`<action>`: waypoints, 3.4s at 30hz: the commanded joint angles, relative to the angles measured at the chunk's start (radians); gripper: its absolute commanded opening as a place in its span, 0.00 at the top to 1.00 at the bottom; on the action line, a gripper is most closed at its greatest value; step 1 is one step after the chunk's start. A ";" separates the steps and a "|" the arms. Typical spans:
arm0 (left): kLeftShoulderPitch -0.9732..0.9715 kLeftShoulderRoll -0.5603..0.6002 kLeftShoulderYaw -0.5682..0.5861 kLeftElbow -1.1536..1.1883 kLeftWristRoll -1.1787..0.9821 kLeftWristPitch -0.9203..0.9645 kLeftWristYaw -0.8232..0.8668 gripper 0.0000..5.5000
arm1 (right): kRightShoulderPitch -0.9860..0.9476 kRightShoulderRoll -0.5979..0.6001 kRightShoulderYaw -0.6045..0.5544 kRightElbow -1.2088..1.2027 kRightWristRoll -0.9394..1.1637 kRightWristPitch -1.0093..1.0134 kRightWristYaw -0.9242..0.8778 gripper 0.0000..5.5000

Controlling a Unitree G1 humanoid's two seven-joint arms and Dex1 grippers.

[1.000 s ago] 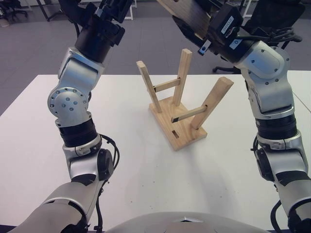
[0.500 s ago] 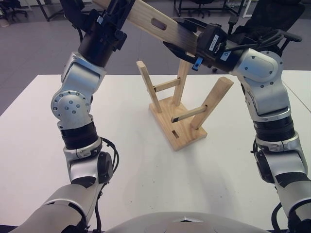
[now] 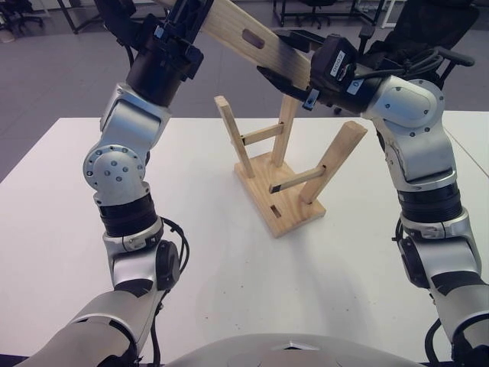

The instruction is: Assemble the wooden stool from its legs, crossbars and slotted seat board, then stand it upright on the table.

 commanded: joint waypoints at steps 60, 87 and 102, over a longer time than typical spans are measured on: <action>0.786 0.041 -0.103 -0.451 0.199 0.106 0.589 0.81 | 0.694 0.048 0.080 0.318 -0.198 -0.113 -0.115 0.26; 0.652 -0.092 -0.300 -0.374 0.530 0.174 0.619 0.81 | 0.780 0.171 -0.362 -0.391 0.458 0.381 -0.293 0.26; 0.629 -0.090 -0.436 -0.355 0.752 0.219 0.597 0.81 | 0.435 0.115 0.168 -0.562 0.101 0.567 -0.625 0.26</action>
